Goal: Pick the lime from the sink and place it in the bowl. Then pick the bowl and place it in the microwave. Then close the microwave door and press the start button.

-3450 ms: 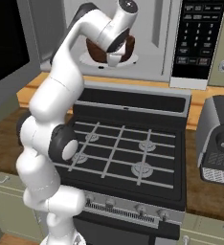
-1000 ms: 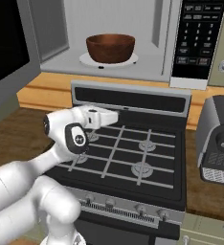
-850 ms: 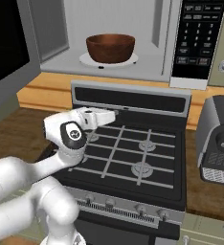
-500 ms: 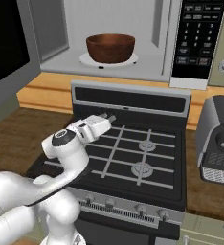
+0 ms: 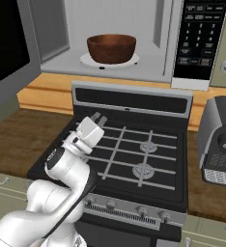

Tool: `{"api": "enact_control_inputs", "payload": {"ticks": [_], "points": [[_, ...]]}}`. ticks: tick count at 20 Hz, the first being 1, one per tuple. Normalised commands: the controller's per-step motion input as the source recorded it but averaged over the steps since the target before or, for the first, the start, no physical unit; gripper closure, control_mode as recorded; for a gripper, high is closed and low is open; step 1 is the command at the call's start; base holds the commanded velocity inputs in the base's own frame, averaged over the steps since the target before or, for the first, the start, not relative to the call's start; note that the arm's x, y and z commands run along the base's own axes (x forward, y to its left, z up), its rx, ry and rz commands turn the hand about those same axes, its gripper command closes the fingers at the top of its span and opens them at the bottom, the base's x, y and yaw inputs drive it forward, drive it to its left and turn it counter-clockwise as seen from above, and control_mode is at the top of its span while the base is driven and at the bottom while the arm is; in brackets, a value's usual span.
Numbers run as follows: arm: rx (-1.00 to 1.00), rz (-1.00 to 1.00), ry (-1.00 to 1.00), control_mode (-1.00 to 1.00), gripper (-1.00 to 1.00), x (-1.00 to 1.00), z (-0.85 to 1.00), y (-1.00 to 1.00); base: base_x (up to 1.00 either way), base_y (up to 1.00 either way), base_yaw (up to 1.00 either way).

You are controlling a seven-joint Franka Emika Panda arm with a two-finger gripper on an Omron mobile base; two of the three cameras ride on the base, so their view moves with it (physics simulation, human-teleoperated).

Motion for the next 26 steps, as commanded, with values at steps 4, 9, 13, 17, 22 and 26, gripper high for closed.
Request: {"api": "enact_control_inputs", "payload": {"ticks": [4, 9, 13, 17, 22, 26], "points": [[-0.14, 0.00, -0.11, -1.00, -1.00, -0.41, 0.07, 1.00, 0.00, 0.00, 0.00], [-0.08, 0.00, -0.01, -1.00, -1.00, -0.50, 0.00, 1.00, 0.00, 0.00, 0.00], [-0.04, 0.00, -0.06, -1.00, -1.00, -0.60, -0.19, 1.00, 0.00, 0.00, 0.00], [-0.03, 0.00, -0.10, -1.00, -1.00, -0.43, -0.44, 1.00, 0.00, 0.00, 0.00], [-0.14, -0.12, -0.04, -1.00, -1.00, 0.03, -0.48, 1.00, 0.00, 0.00, 0.00], [-0.11, -0.18, -0.07, -1.00, -1.00, -0.13, -0.12, 1.00, 0.00, 0.00, 0.00]]}}
